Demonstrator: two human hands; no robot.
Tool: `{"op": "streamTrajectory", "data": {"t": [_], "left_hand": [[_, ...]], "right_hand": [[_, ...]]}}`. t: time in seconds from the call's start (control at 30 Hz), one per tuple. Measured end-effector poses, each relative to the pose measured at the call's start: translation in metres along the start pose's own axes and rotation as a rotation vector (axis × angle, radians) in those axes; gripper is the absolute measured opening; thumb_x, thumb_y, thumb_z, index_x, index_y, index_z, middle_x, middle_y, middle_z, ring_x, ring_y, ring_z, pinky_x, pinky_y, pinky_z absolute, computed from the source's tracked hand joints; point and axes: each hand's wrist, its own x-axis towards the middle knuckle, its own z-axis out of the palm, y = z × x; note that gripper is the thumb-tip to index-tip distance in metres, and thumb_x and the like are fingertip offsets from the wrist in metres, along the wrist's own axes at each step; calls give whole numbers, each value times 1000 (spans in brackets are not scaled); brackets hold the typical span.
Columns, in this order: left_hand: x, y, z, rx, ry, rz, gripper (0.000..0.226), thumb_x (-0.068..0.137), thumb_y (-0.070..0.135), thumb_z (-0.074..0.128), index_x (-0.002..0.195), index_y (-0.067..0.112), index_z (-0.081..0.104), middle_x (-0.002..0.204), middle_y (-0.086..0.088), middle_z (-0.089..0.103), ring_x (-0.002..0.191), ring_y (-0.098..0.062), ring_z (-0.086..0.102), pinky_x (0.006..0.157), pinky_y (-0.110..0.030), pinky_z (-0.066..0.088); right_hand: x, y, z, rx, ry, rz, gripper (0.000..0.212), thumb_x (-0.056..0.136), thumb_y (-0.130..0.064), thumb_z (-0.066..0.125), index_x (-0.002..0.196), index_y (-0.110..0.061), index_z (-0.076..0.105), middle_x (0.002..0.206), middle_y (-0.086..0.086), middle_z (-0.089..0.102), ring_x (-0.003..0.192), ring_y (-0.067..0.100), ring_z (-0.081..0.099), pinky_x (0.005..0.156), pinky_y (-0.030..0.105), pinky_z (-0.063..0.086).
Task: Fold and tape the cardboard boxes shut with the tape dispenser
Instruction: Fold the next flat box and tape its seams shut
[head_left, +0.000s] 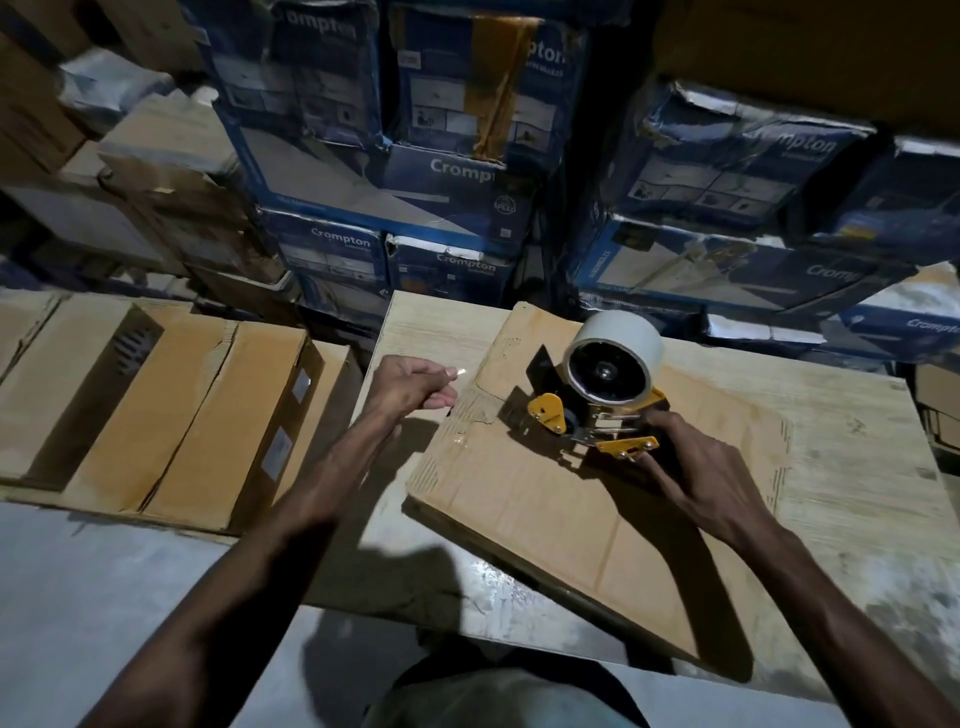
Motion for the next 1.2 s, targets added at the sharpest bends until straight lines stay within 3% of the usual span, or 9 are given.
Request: {"op": "streamTrajectory", "data": {"t": [0.2, 0.4, 0.57, 0.63, 0.73, 0.8, 0.97, 1.2], "left_hand": [[27, -3, 2, 5, 36, 55, 19, 90, 14, 80, 102, 0, 77, 81, -18, 77, 64, -16, 73, 63, -19, 60], [33, -22, 4, 66, 63, 140, 15, 93, 14, 77, 102, 3, 78, 81, -16, 77, 66, -18, 73, 65, -23, 60], [36, -32, 3, 73, 94, 152, 12, 93, 15, 77, 100, 6, 78, 79, -14, 77, 65, -16, 72, 62, -21, 59], [37, -30, 1, 83, 84, 155, 13, 93, 14, 76, 102, 5, 78, 81, -15, 77, 65, -14, 71, 63, -20, 59], [45, -36, 1, 75, 66, 161, 9, 93, 15, 76, 98, 8, 78, 78, -15, 77, 65, -18, 72, 63, -23, 59], [51, -44, 1, 67, 60, 151, 9, 92, 18, 78, 96, 9, 79, 77, -13, 77, 67, -22, 72, 65, -27, 58], [60, -59, 4, 43, 27, 102, 15, 92, 19, 78, 99, 6, 79, 78, -15, 77, 69, -24, 72, 65, -28, 56], [64, -73, 17, 25, -39, 44, 14, 91, 19, 79, 98, 6, 80, 65, -6, 68, 50, -11, 52, 50, -23, 44]], "right_hand": [[16, 1, 18, -18, 53, -7, 42, 98, -46, 45, 134, -25, 47, 112, 8, 75, 73, 26, 72, 56, 38, 59], [29, 14, 30, -87, -94, 1, 46, 96, -54, 41, 135, -30, 46, 102, 1, 67, 59, 15, 56, 52, 28, 42], [35, 15, 38, -113, -128, -16, 48, 96, -53, 40, 134, -25, 48, 96, 2, 63, 55, 15, 53, 46, 28, 40], [38, 14, 38, -116, -114, -24, 47, 96, -51, 43, 133, -24, 48, 95, 2, 62, 54, 12, 49, 45, 27, 39], [37, 15, 42, -129, -101, -34, 50, 91, -36, 73, 132, -21, 48, 95, 5, 64, 52, 13, 49, 45, 25, 36], [36, 15, 45, -142, -123, -18, 59, 84, -28, 81, 132, -21, 48, 95, 6, 64, 52, 15, 53, 44, 26, 37], [34, 15, 50, -191, -183, 15, 52, 91, -37, 74, 133, -24, 49, 98, 3, 62, 54, 14, 49, 48, 21, 21], [36, 12, 48, -190, -214, 22, 48, 94, -40, 70, 134, -26, 48, 101, 1, 60, 59, 17, 55, 49, 26, 35]]}}
